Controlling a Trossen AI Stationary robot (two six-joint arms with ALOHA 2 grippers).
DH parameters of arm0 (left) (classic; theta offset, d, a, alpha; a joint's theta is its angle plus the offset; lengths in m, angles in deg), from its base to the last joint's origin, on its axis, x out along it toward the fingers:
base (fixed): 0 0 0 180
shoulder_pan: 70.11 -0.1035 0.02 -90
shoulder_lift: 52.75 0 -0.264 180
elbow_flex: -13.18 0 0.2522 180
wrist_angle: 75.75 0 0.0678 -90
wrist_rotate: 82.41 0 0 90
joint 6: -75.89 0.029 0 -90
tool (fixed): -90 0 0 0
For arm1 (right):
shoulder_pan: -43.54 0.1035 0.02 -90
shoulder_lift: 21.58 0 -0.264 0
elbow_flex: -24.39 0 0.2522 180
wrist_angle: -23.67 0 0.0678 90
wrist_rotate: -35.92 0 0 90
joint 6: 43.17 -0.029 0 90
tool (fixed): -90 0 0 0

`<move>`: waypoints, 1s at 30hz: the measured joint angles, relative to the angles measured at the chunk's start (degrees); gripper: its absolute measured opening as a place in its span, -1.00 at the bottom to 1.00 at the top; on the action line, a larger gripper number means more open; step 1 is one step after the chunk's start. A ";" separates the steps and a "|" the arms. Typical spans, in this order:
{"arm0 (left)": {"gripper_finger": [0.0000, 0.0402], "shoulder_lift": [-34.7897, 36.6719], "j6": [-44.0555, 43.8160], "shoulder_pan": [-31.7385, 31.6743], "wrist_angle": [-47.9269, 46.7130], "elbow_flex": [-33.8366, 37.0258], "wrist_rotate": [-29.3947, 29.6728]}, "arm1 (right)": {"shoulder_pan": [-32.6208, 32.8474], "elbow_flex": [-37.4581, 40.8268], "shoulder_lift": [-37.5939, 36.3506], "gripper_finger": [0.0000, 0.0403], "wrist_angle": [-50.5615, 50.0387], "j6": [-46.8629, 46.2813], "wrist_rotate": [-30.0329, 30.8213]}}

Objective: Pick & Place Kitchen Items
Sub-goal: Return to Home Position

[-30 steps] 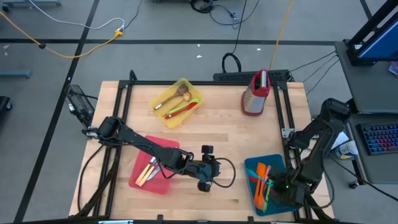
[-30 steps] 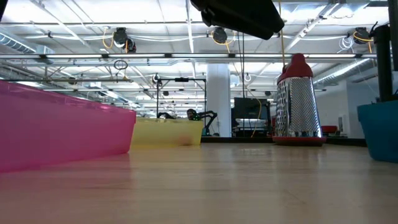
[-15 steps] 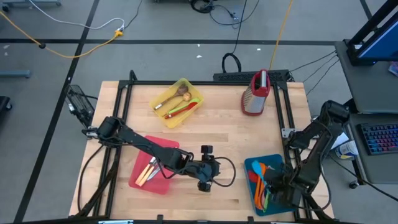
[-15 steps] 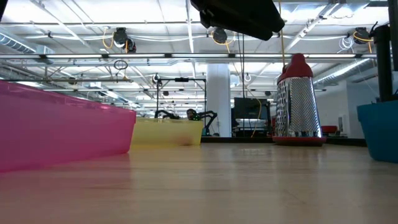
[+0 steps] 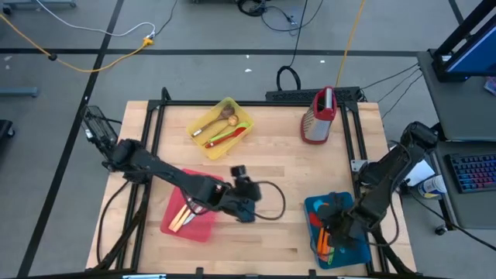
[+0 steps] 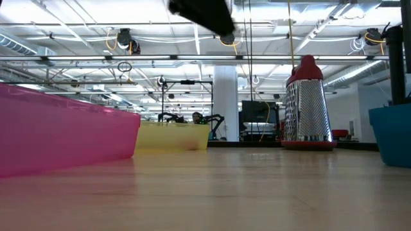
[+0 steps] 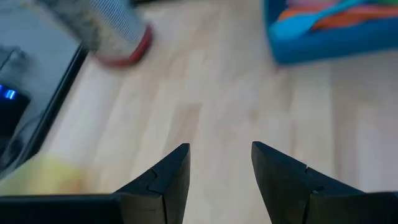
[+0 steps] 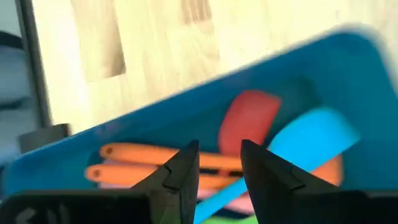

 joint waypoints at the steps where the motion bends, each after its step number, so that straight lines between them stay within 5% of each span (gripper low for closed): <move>1: -0.12 0.88 -1.31 -0.02 -3.46 -0.03 0.05 | -0.98 0.00 -0.08 -0.45 0.12 3.09 0.51; 11: -0.12 8.23 -25.97 0.16 -33.74 -0.02 6.54 | -8.26 1.90 -0.87 -0.45 15.98 35.56 26.34; 13: -0.12 9.34 -31.68 0.69 -38.53 -0.02 9.68 | -11.51 1.90 -2.74 -0.45 20.53 40.34 23.12; 20: -0.12 14.25 -41.14 3.67 -47.49 -0.04 19.14 | -24.27 1.90 -10.38 -0.45 30.15 51.53 -6.04; 30: -0.12 21.51 -48.93 5.30 -52.60 -0.04 19.58 | -34.76 4.99 -18.83 -0.45 29.77 56.83 -13.59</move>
